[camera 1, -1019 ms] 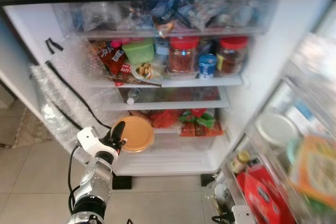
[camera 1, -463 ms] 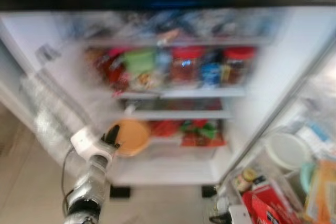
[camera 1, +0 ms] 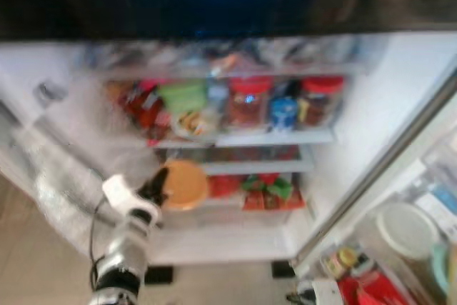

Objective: Restocking fridge

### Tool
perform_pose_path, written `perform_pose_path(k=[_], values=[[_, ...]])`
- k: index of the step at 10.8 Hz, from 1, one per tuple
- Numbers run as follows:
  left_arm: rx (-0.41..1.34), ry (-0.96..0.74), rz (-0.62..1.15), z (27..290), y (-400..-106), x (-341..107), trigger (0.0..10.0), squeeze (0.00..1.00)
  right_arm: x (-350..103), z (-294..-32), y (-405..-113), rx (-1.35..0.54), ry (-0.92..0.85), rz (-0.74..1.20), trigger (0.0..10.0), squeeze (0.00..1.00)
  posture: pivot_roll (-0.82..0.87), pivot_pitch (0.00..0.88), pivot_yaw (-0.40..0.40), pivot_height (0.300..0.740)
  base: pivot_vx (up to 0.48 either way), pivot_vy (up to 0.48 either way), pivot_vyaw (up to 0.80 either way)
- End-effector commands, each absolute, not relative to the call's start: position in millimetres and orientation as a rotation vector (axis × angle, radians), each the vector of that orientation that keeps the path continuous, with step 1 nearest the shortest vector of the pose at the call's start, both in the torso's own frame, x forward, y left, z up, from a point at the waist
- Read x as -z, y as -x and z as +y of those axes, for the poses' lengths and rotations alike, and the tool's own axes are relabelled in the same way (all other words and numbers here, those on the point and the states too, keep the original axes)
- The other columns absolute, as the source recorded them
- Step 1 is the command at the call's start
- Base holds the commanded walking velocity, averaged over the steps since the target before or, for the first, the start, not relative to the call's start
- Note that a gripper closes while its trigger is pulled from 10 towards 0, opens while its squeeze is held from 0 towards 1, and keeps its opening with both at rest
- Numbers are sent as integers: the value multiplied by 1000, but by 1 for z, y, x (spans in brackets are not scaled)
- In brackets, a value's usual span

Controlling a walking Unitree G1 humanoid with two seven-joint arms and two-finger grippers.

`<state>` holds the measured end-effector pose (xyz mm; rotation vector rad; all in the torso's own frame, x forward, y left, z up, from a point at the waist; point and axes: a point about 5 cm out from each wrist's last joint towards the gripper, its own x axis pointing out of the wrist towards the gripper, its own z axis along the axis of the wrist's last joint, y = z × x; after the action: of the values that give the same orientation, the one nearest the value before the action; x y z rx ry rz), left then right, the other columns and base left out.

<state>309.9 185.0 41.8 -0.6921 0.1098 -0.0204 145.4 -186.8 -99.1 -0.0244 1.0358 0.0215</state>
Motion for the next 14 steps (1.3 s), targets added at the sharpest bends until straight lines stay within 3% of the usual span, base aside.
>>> perform_pose_path(k=[1,7,14], values=[[53,723,110,174,-313,-44,10000,0,101,-192,-139,-3,27,1056,10000,0,-145,61,4,740,0,0,0],[137,888,174,159,-313,-35,10000,0,101,-192,-140,15,8,1044,10000,0,-150,65,0,740,0,0,0],[163,879,153,155,-319,-42,10000,0,100,-195,-140,30,36,1051,10000,0,-149,69,-2,740,0,0,0]])
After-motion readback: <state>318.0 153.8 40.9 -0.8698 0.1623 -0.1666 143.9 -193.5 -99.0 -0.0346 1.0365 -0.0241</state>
